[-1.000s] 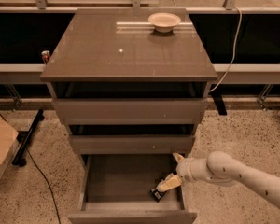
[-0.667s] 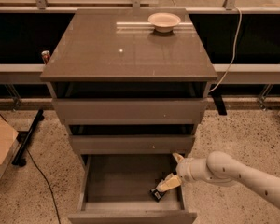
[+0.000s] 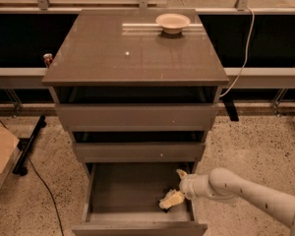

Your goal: Pick rxbar blueberry from bottom drawer and place on counter

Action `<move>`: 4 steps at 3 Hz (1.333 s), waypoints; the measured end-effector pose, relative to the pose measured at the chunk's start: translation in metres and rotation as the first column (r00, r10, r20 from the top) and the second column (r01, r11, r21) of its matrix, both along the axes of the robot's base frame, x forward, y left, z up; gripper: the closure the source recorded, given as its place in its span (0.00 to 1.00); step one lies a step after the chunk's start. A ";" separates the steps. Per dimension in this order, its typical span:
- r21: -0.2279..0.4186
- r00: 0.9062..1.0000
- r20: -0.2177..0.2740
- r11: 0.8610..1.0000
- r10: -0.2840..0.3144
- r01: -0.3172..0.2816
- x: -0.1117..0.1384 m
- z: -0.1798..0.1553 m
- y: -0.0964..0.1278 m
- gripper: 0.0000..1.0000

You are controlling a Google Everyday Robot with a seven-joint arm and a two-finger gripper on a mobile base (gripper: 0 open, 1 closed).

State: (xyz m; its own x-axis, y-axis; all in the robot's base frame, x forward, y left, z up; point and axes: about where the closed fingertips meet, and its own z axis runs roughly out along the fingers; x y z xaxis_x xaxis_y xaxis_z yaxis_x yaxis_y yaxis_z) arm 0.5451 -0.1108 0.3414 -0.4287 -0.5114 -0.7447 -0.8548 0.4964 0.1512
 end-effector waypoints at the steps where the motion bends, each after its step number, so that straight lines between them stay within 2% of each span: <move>1: 0.021 1.000 0.009 1.000 -0.001 0.001 0.001 -0.050 0.006 0.00; 2: 0.034 1.000 0.013 0.999 -0.008 0.007 0.003 -0.083 0.009 0.00; 3: 0.030 0.998 0.013 0.997 -0.065 0.065 0.010 -0.138 0.009 0.00; 4: 0.030 0.994 0.006 0.994 -0.107 0.107 0.016 -0.167 0.007 0.00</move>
Offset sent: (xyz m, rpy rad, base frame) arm 0.0066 0.0071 -0.1196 0.0453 -0.0212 -0.0217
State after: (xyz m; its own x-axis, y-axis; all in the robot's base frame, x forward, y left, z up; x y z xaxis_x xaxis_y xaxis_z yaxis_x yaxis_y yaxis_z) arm 0.5615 -0.1038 0.1747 -0.4739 -0.4404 -0.7625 -0.7984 0.5802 0.1610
